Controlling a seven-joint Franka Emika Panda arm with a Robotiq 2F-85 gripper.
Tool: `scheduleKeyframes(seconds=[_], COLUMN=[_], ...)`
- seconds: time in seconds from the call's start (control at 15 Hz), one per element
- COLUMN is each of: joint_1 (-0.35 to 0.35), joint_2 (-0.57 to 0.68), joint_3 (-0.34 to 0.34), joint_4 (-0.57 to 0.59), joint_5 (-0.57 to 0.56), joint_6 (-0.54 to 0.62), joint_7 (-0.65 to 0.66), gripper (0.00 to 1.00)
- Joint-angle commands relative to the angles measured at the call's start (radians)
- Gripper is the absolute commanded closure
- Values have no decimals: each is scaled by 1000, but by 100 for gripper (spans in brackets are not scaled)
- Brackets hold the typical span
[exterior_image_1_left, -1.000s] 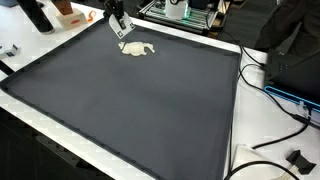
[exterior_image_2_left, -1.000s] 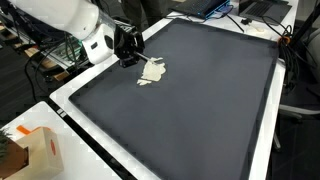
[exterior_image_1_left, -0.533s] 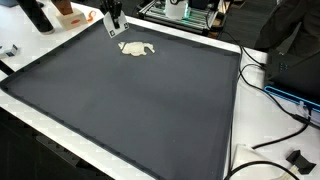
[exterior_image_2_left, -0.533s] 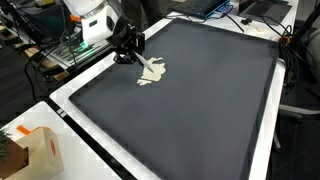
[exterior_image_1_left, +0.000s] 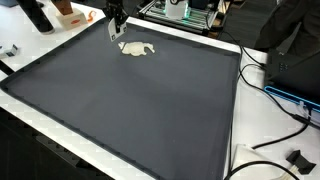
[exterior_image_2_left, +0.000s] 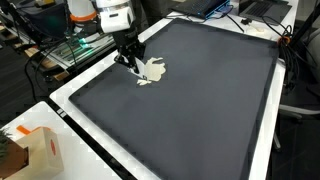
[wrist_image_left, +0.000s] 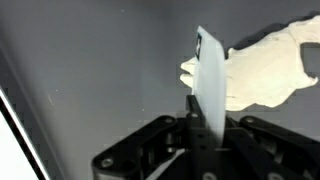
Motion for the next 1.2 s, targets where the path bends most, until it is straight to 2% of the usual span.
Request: scheduleKeyframes(seconds=[0.0, 0.13, 0.2, 0.4, 0.53, 0.73, 1.13], joint_1=[69, 97, 39, 37, 64, 73, 77], joint_2=[-4, -25, -37, -89, -108, -112, -98], joint_3=[-121, -161, -105, -74, -72, -49, -19], joint_4=[9, 42, 57, 46, 36, 22, 2], joint_5=[-279, -448, -532, -775, -871, -913, -932], joint_6=[-6, -50, -69, -122, -155, -186, -168], joint_7=[168, 275, 331, 531, 624, 682, 682], gripper=[99, 99, 99, 99, 99, 99, 99])
